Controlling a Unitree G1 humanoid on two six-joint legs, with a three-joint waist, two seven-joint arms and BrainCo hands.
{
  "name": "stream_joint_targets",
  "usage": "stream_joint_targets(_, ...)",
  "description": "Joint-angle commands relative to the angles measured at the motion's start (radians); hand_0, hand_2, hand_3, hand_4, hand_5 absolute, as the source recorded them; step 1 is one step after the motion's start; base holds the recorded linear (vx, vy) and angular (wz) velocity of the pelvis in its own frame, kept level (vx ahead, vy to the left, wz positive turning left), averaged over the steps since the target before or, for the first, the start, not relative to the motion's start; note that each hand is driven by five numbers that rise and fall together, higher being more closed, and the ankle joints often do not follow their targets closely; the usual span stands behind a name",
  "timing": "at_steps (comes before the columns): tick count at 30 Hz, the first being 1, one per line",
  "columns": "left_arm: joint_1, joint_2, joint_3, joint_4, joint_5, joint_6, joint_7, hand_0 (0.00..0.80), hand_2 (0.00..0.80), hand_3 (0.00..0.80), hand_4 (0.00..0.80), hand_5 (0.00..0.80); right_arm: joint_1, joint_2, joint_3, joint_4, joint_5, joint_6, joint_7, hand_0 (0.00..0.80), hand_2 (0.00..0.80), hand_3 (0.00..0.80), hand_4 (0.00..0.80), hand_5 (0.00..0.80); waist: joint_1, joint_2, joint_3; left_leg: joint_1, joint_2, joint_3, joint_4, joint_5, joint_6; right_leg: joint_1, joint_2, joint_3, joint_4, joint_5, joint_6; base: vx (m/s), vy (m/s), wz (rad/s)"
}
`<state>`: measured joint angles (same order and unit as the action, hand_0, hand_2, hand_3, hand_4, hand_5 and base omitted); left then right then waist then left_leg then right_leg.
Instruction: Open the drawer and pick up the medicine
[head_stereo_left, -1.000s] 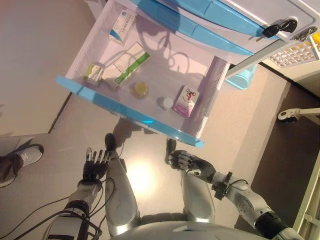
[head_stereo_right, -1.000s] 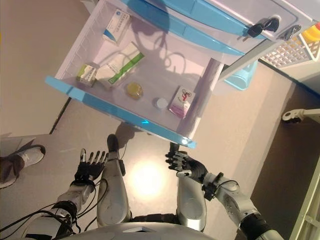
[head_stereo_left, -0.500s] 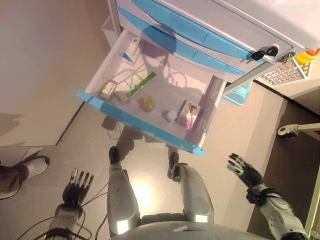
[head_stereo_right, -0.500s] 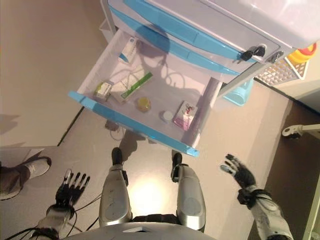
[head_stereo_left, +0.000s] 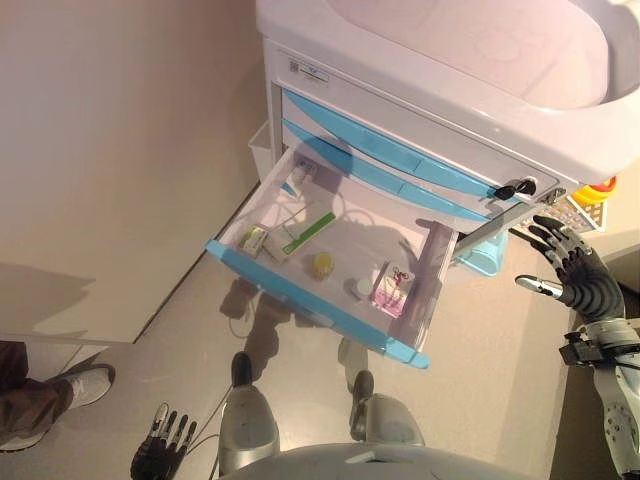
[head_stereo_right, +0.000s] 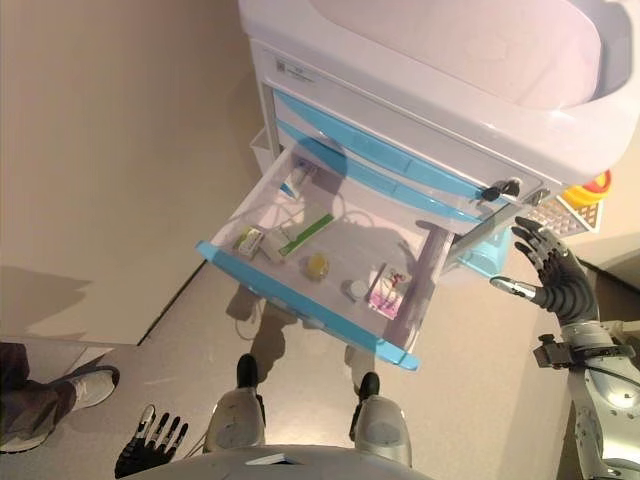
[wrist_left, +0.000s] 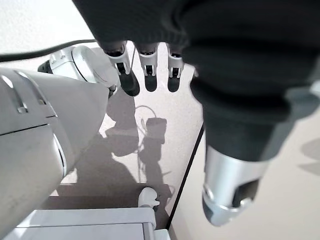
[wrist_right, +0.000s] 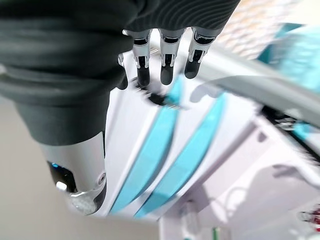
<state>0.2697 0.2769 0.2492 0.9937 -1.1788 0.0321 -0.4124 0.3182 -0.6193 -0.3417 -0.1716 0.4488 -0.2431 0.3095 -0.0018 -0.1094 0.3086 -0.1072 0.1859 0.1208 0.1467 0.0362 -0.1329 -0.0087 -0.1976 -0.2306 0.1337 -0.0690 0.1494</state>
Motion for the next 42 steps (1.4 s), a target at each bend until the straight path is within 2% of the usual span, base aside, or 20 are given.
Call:
stream_joint_targets(1, 0.034, 0.012, -0.019, -0.025, 0.043, -0.050, -0.017, 0.000, 0.000, 0.000, 0.000, 0.000, -0.012, -0.052, -0.040, -0.135, 0.017, -0.037, 0.082, 0.000, 0.000, 0.000, 0.000, 0.000, 0.018, -0.006, -0.003, 0.032, -0.011, 0.037, 0.036, -0.076, 0.052, -0.037, -0.003, 0.000, -0.033, 0.088, 0.008, -0.001, 0.048, 0.06)
stream_joint_targets(6, 0.033, 0.015, -0.051, -0.050, 0.047, -0.068, 0.004, 0.000, 0.000, 0.000, 0.000, 0.000, -0.049, -0.080, 0.043, -0.231, -0.002, 0.018, 0.181, 0.000, 0.000, 0.000, 0.000, 0.000, 0.043, -0.003, 0.001, 0.027, -0.015, 0.019, 0.044, -0.078, 0.054, -0.033, -0.011, -0.009, -0.023, 0.085, 0.010, 0.000, 0.022, 0.04)
stream_joint_targets(11, 0.025, 0.019, -0.084, -0.073, 0.040, -0.078, 0.016, 0.000, 0.000, 0.000, 0.000, 0.000, -0.101, -0.085, 0.164, -0.263, -0.084, 0.058, 0.161, 0.000, 0.000, 0.000, 0.000, 0.000, 0.067, 0.006, 0.014, 0.018, -0.021, -0.004, 0.047, -0.073, 0.055, -0.035, -0.019, -0.019, -0.010, 0.083, 0.011, -0.011, 0.019, 0.17)
stream_joint_targets(14, 0.019, 0.019, -0.109, -0.089, 0.033, -0.087, 0.020, 0.000, 0.000, 0.000, 0.000, 0.000, -0.133, -0.087, 0.239, -0.243, -0.192, 0.059, 0.064, 0.000, 0.000, 0.000, 0.000, 0.000, 0.081, 0.014, 0.027, 0.007, -0.027, -0.021, 0.050, -0.069, 0.055, -0.040, -0.026, -0.026, -0.003, 0.082, 0.012, -0.038, 0.016, 0.18)
stream_joint_targets(18, 0.008, 0.020, -0.148, -0.105, 0.018, -0.094, 0.026, 0.000, 0.000, 0.000, 0.000, 0.000, -0.198, -0.088, 0.343, -0.182, -0.302, 0.105, -0.072, 0.000, 0.000, 0.000, 0.000, 0.000, 0.104, 0.031, 0.048, -0.004, -0.035, -0.045, 0.053, -0.064, 0.056, -0.043, -0.035, -0.038, 0.005, 0.081, 0.012, -0.030, 0.027, 0.15)
stream_joint_targets(23, -0.022, 0.021, -0.190, -0.113, 0.012, -0.101, 0.036, 0.000, 0.000, 0.000, 0.000, 0.000, -0.306, -0.101, 0.466, -0.071, -0.446, 0.121, -0.220, 0.000, 0.000, 0.000, 0.000, 0.000, 0.133, 0.052, 0.073, -0.022, -0.047, -0.073, 0.054, -0.055, 0.057, -0.050, -0.049, -0.054, 0.015, 0.079, 0.012, -0.032, 0.027, 0.16)
stream_joint_targets(25, -0.035, 0.021, -0.204, -0.113, 0.016, -0.105, 0.043, 0.000, 0.000, 0.000, 0.000, 0.000, -0.355, -0.101, 0.511, -0.030, -0.485, 0.147, -0.272, 0.000, 0.000, 0.000, 0.000, 0.000, 0.147, 0.060, 0.081, -0.030, -0.052, -0.083, 0.057, -0.053, 0.056, -0.051, -0.054, -0.063, 0.020, 0.079, 0.011, -0.014, 0.023, 0.20)
stream_joint_targets(31, -0.046, 0.012, -0.226, -0.109, 0.026, -0.113, 0.055, 0.000, 0.000, 0.000, 0.000, 0.000, -0.448, -0.100, 0.593, 0.072, -0.587, 0.185, -0.383, 0.000, 0.000, 0.000, 0.000, 0.000, 0.177, 0.082, 0.096, -0.041, -0.063, -0.106, 0.065, -0.050, 0.056, -0.051, -0.071, -0.084, 0.033, 0.077, 0.011, 0.001, 0.026, 0.10)
stream_joint_targets(35, -0.038, 0.009, -0.232, -0.107, 0.027, -0.112, 0.049, 0.000, 0.000, 0.000, 0.000, 0.000, -0.474, -0.100, 0.620, 0.125, -0.581, 0.211, -0.424, 0.000, 0.000, 0.000, 0.000, 0.000, 0.191, 0.095, 0.101, -0.054, -0.070, -0.115, 0.072, -0.049, 0.058, -0.062, -0.081, -0.093, 0.045, 0.075, 0.011, -0.003, 0.027, 0.16)
stream_joint_targets(42, -0.036, 0.005, -0.249, -0.113, 0.038, -0.115, 0.044, 0.000, 0.000, 0.000, 0.000, 0.000, -0.518, -0.088, 0.672, 0.212, -0.609, 0.214, -0.476, 0.000, 0.000, 0.000, 0.000, 0.000, 0.208, 0.109, 0.114, -0.072, -0.077, -0.126, 0.084, -0.050, 0.060, -0.079, -0.095, -0.106, 0.064, 0.073, 0.010, -0.009, 0.008, 0.09)
